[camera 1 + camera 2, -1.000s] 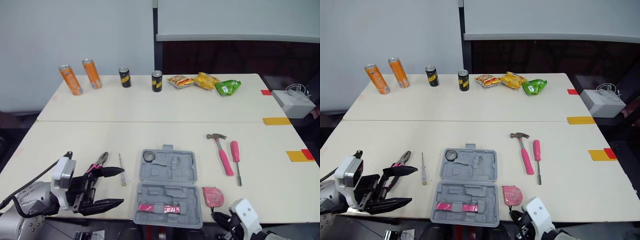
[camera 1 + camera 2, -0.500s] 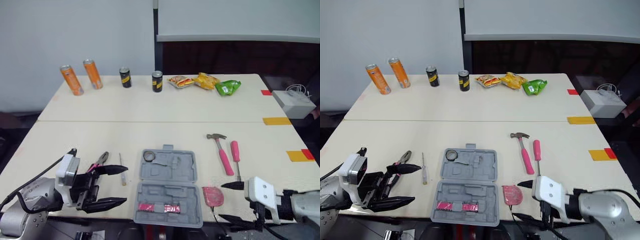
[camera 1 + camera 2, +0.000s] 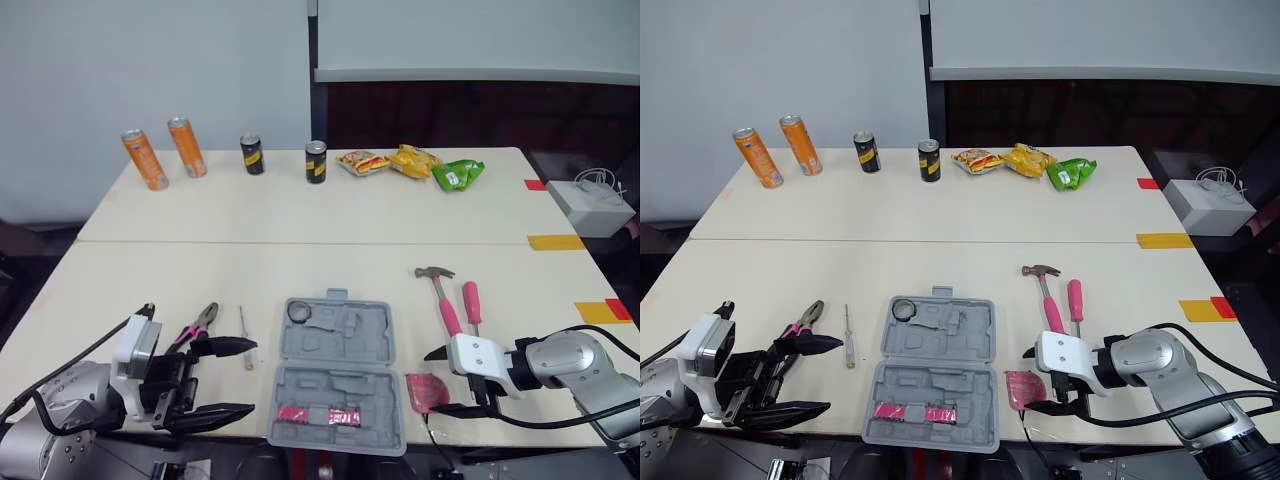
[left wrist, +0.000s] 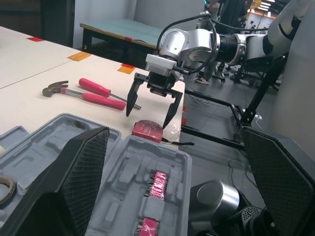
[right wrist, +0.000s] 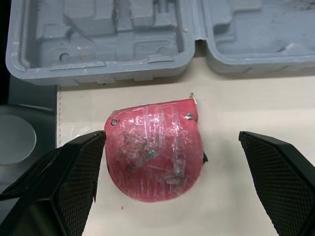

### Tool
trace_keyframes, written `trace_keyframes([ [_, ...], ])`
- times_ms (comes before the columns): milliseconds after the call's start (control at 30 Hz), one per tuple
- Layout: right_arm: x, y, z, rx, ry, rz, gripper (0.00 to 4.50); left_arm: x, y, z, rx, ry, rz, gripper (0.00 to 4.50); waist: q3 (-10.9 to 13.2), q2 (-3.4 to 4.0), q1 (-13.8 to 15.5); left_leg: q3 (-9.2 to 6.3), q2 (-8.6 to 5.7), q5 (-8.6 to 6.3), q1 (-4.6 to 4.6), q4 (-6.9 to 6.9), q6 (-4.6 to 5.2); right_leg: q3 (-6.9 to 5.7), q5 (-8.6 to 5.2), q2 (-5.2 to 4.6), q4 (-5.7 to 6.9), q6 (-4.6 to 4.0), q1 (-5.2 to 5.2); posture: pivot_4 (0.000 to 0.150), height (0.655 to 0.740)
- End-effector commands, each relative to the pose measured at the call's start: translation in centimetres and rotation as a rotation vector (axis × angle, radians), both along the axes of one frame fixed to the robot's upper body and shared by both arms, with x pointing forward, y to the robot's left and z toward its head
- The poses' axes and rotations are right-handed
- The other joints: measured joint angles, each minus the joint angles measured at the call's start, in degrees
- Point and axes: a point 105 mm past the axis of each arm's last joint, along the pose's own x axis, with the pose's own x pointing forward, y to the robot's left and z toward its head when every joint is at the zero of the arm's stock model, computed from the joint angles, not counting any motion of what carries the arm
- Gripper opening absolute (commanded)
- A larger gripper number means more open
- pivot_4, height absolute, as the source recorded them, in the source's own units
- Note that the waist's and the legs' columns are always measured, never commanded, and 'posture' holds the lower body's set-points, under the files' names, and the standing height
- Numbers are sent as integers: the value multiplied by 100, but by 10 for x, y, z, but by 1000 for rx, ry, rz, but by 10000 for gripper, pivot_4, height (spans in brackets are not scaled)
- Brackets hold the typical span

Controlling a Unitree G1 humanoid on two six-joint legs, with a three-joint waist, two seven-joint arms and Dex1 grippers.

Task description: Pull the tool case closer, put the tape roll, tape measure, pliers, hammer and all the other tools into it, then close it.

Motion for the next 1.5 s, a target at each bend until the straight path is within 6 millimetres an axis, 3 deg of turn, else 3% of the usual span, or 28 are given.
trace_keyframes([
  [33, 1, 3, 2, -2, -8, 32, 44759, -4, 3, 7, 7, -47, -2, 45000, 0, 0, -2, 0, 0, 0, 0, 1, 0, 0, 0, 0, 0, 0, 0, 1500, 7400],
  [533, 5, 4, -14, -34, -22, 44, 44759, -2, 11, 0, 14, -51, -3, 45000, 0, 0, -5, 4, 3, -1, 2, 6, 0, 0, 0, 1, 5, -1, 0, 1500, 7400],
  [700, 8, 5, -12, -41, -34, 59, 30215, -2, 11, -2, 14, -52, -4, 45000, 0, 0, -11, 4, 3, -1, 3, 6, 0, 0, -1, 1, 8, -2, 0, 1500, 7400],
  [867, 10, 9, -7, -26, -42, 73, 29295, -3, 11, -4, 11, -53, -1, 45000, 0, 0, -5, 4, 4, -1, 3, 6, 0, 0, -2, 1, 8, -3, -1, 1500, 7400],
  [1000, 14, 16, 9, -1, -64, 78, 29294, -2, 11, -4, 4, -57, 13, 45000, 0, 1, -13, 5, 4, -1, 4, 6, 0, 0, -2, 1, 9, -3, -1, 1500, 7400],
  [1100, 29, 31, 43, 14, -139, 76, 29294, 2, 13, -1, -26, -69, 69, 45000, 4, 8, -45, 7, 6, -1, 6, 7, 0, 1, -2, 1, 14, -4, -2, 1500, 7400],
  [1267, 41, 52, 77, -103, -112, 93, 29294, 7, 14, 3, -56, -87, 138, 45000, 2, 4, -51, 8, 14, -1, 7, 18, 0, 7, -6, 11, 39, -16, -9, 1500, 7400],
  [1400, 57, 63, 89, -263, -49, 87, 29294, 13, 17, 7, -63, -105, 191, 45000, 2, 4, -48, 7, 17, -1, 4, 25, -1, 6, -9, 13, 51, -21, -14, 1500, 7400],
  [1500, 71, 70, 86, -383, -38, 105, 29294, 16, 20, 8, -67, -114, 216, 45000, 1, 0, -40, 6, 17, -1, -2, 31, -1, 7, -12, 13, 64, -25, -27, 1500, 7400],
])
